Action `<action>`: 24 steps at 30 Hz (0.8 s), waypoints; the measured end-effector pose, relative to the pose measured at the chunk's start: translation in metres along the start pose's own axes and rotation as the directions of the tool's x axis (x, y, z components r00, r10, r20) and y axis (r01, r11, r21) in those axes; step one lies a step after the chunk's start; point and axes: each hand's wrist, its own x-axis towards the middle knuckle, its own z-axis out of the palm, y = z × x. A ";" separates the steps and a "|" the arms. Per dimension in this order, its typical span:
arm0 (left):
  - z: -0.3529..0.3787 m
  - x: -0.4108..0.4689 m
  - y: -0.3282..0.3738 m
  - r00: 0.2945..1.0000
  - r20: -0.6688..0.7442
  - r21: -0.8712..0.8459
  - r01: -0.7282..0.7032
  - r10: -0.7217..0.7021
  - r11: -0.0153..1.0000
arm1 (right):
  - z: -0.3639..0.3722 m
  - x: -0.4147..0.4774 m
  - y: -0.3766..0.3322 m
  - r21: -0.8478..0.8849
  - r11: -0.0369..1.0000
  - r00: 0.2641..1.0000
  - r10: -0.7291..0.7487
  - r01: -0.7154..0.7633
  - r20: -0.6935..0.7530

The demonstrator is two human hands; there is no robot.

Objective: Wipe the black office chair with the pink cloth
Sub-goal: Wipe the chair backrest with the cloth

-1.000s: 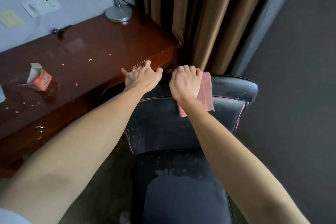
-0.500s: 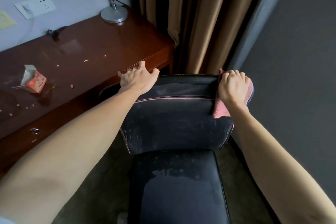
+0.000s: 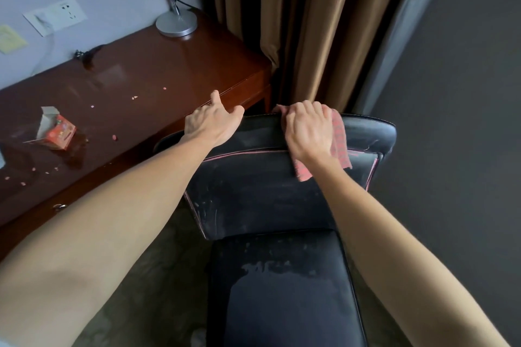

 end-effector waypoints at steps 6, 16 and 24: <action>0.002 0.000 0.004 1.000 0.002 0.020 0.007 -0.007 1.000 | -0.032 -0.009 0.107 -0.053 0.955 0.955 0.295 -0.293 0.042; 0.001 -0.002 0.005 0.999 0.040 0.041 -0.011 0.009 0.999 | -0.008 0.006 0.021 -0.060 0.962 0.963 0.268 -0.266 0.030; -0.002 -0.009 -0.007 1.000 -0.005 0.022 -0.024 0.024 0.999 | -0.003 -0.004 -0.028 -0.004 1.000 0.998 -0.012 0.012 0.054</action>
